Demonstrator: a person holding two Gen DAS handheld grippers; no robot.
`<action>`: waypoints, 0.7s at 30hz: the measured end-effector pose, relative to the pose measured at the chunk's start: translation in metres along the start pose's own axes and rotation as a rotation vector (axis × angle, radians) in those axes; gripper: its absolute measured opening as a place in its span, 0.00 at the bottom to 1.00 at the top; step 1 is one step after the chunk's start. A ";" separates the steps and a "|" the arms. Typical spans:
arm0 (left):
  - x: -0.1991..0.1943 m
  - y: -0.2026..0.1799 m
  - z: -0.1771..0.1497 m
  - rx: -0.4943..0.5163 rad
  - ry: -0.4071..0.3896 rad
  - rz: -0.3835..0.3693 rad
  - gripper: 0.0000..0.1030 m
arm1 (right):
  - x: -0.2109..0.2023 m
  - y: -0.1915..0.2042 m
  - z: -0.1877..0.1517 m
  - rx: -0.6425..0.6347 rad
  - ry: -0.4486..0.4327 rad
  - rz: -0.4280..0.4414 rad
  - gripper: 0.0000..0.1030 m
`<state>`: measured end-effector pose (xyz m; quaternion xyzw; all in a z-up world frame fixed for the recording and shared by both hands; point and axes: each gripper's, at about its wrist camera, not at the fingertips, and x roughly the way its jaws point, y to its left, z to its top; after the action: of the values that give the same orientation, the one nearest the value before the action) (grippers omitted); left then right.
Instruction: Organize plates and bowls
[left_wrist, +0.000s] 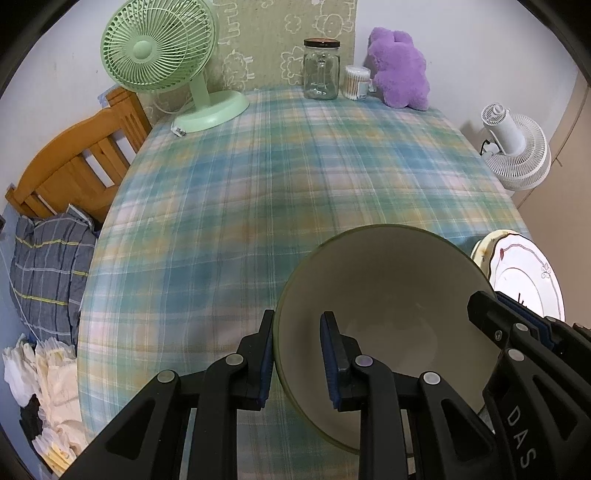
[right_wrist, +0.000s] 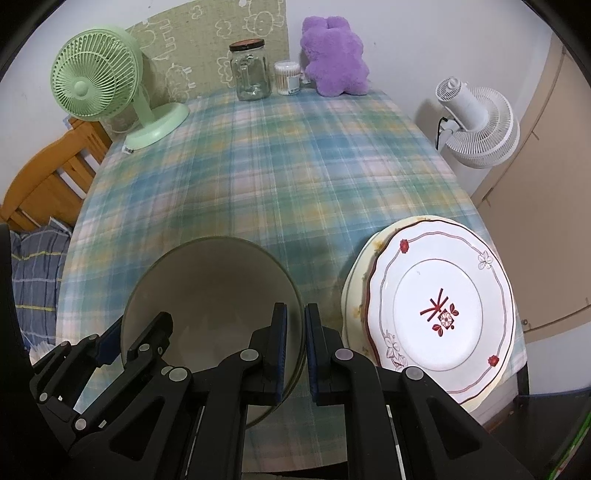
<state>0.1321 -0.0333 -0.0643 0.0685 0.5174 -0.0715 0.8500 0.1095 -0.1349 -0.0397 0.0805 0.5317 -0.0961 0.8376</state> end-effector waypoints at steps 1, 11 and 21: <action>0.000 0.000 0.000 0.001 0.000 0.000 0.20 | 0.000 0.000 0.000 -0.001 0.000 -0.001 0.12; -0.003 -0.001 -0.003 0.010 0.000 -0.046 0.37 | -0.001 0.001 -0.001 -0.019 0.001 0.003 0.15; -0.016 -0.003 -0.005 0.019 -0.019 -0.083 0.72 | -0.011 -0.010 -0.002 -0.002 0.020 0.012 0.46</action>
<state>0.1197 -0.0347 -0.0528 0.0542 0.5110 -0.1123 0.8505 0.1003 -0.1433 -0.0313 0.0840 0.5395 -0.0897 0.8330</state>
